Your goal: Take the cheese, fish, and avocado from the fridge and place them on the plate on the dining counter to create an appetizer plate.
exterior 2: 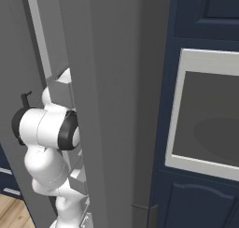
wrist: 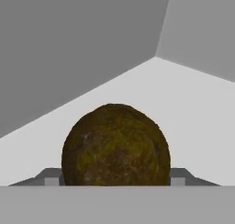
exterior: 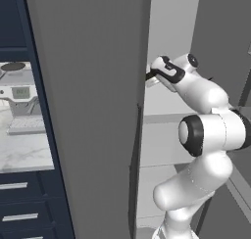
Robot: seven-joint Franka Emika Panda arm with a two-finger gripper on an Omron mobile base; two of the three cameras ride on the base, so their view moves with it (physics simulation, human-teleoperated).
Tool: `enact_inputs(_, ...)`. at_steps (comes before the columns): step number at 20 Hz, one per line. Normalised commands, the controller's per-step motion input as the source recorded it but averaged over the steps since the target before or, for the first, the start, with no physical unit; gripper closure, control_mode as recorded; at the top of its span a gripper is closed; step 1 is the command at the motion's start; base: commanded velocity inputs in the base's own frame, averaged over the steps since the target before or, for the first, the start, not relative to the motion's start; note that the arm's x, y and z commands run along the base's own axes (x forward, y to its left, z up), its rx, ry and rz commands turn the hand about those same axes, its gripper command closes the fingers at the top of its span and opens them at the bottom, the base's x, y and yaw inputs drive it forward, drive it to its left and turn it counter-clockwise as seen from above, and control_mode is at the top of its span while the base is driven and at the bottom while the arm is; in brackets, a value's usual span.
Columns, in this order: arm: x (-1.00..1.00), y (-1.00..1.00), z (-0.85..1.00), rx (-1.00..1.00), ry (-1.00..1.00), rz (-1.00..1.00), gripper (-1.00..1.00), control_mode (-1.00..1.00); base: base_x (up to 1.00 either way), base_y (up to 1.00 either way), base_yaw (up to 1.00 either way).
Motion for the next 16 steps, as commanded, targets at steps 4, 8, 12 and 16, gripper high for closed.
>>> enact_inputs(4, 0.04, 0.06, 0.00, -0.03, 0.08, 0.00, 1.00, -1.00, 0.00, 0.00, 0.00)
enact_inputs(8, -0.25, 0.26, 0.00, -0.14, 0.19, -0.08, 1.00, -1.00, 0.00, 0.00, 0.00)
enact_inputs(12, -0.54, 0.18, 0.06, -0.10, 0.04, -0.06, 1.00, -1.00, 0.00, 0.00, 0.00)
enact_inputs(16, -0.96, 0.07, 0.12, -0.06, -0.02, -0.02, 1.00, -1.00, 0.00, 0.00, 0.00)
